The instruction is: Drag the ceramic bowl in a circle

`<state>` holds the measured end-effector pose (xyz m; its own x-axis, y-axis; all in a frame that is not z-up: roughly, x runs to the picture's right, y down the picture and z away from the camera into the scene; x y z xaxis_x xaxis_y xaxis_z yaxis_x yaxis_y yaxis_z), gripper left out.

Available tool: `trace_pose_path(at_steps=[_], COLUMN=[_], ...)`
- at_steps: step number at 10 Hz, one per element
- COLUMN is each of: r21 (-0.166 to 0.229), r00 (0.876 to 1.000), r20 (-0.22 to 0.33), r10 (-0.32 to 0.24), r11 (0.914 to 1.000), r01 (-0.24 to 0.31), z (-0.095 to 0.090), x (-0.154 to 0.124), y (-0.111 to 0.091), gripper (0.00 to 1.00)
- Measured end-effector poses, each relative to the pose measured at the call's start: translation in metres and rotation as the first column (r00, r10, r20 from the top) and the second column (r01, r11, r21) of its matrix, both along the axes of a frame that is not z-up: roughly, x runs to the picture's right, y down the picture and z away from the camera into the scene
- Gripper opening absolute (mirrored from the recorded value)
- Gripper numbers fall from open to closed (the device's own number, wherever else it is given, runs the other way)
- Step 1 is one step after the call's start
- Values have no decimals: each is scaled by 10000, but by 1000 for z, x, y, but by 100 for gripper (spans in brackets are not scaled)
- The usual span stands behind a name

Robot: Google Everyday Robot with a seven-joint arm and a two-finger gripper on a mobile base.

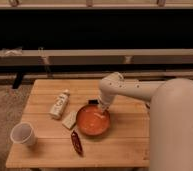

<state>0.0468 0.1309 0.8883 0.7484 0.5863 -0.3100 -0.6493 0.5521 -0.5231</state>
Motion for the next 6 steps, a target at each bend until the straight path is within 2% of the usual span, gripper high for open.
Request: trace_pose_path(at_steps=[5, 6], r21=[-44, -94], r00=[10000, 9996], r20=[49, 123], r10=[-64, -237], r11=[10000, 9997], r01=[64, 238], z=[-3, -8], x=[0, 2], y=[3, 6], gripper=[0, 0])
